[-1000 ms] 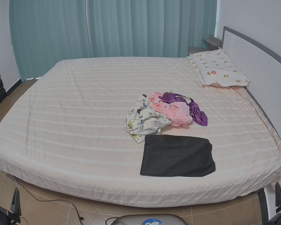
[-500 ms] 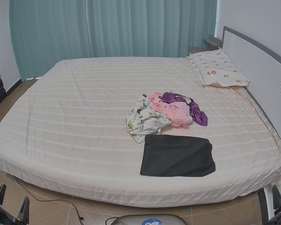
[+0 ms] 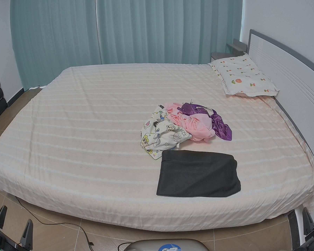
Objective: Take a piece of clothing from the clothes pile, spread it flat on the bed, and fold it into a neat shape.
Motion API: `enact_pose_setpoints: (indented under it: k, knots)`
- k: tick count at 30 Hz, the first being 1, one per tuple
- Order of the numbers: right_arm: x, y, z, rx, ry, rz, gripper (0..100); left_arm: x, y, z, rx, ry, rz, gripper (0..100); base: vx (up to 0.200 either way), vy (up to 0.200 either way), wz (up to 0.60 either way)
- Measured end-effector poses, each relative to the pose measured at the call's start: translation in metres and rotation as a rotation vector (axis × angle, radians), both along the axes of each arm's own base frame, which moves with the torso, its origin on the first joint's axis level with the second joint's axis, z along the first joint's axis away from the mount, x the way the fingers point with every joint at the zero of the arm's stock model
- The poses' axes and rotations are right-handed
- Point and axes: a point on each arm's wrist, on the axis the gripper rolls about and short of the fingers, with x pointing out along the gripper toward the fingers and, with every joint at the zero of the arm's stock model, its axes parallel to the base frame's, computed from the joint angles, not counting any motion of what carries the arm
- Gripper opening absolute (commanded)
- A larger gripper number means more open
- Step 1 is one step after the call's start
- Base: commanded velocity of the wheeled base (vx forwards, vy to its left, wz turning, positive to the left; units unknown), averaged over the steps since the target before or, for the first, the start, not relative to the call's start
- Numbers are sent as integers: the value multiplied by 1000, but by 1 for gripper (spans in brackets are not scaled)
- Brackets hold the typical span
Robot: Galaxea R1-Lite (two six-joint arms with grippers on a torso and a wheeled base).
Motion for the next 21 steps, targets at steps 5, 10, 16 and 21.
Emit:
enact_pose_setpoints:
  k: [5, 10, 16, 21]
  knots:
    - [0, 1, 0, -4, 1, 24, 100, 0, 0, 0, -2, 0, 0, 100, 0, 0, 0]
    - [0, 1, 0, -3, 0, 34, 100, 0, 0, 0, -2, 0, 0, 100, 0, 0, 0]
    - [0, 1, 0, 0, 0, 35, 100, 0, 0, 0, -2, 0, 0, 100, 0, 0, 0]
    - [0, 1, 0, -2, 0, 34, 100, 0, 0, 0, -2, 1, 0, 100, 0, 0, 0]
